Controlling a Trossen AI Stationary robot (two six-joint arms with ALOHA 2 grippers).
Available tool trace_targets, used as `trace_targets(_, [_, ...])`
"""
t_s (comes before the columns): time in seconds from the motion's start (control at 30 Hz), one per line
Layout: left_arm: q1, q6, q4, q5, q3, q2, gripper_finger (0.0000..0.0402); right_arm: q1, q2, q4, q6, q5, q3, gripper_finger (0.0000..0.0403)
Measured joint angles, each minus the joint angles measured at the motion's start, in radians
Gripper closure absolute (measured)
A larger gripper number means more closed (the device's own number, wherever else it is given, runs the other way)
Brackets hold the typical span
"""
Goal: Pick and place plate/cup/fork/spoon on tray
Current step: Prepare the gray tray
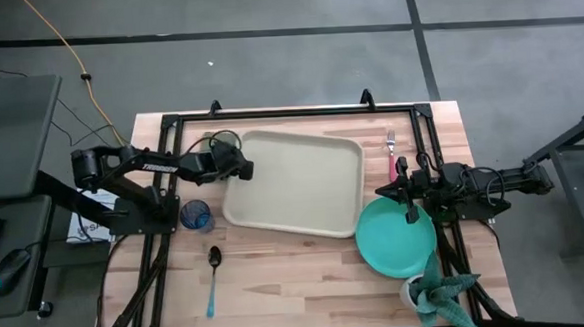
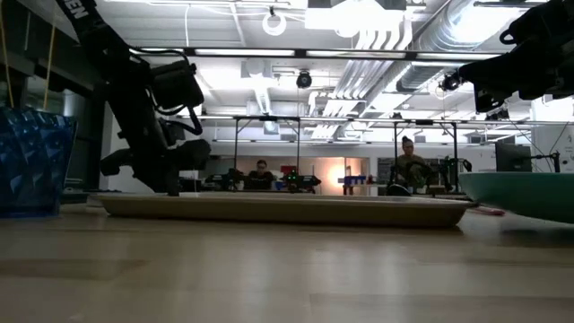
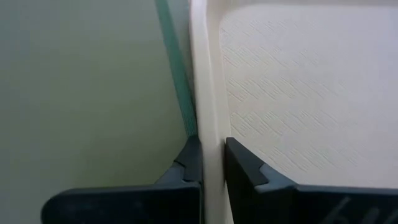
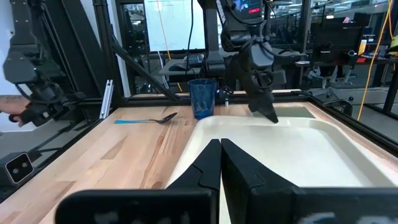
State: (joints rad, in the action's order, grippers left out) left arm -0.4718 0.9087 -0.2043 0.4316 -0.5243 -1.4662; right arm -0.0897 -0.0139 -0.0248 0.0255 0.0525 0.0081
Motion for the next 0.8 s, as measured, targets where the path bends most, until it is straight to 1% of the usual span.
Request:
trace_targets(0.1, [0.031, 0.051, -0.012, 0.011, 0.001, 0.004, 0.039, 0.0, 0.0, 0.0, 0.0, 0.0, 0.0, 0.0402])
trace_targets(0.2, [0.047, 0.069, -0.014, 0.028, 0.002, 0.016, 0.0389, 0.0, 0.0, 0.0, 0.0, 0.0, 0.0, 0.0402])
trace_targets(0.33, [0.049, 0.041, -0.014, 0.038, 0.004, 0.031, 0.0387, 0.0, 0.0, 0.0, 0.0, 0.0, 0.0, 0.0402])
trace_targets(0.4, [0.042, 0.035, -0.011, 0.043, 0.004, 0.033, 0.038, 0.0, 0.0, 0.0, 0.0, 0.0, 0.0, 0.0402])
trace_targets(0.5, [0.029, 0.022, -0.009, 0.06, 0.004, 0.033, 0.0361, 0.0, 0.0, 0.0, 0.0, 0.0, 0.0, 0.0402])
trace_targets(0.67, [0.011, -0.006, -0.004, 0.074, 0.004, 0.034, 0.0317, 0.0, 0.0, 0.0, 0.0, 0.0, 0.0, 0.0402])
trace_targets(0.8, [0.019, -0.006, 0.007, 0.035, 0.004, 0.035, 0.0286, 0.0, 0.0, 0.0, 0.0, 0.0, 0.0, 0.0402])
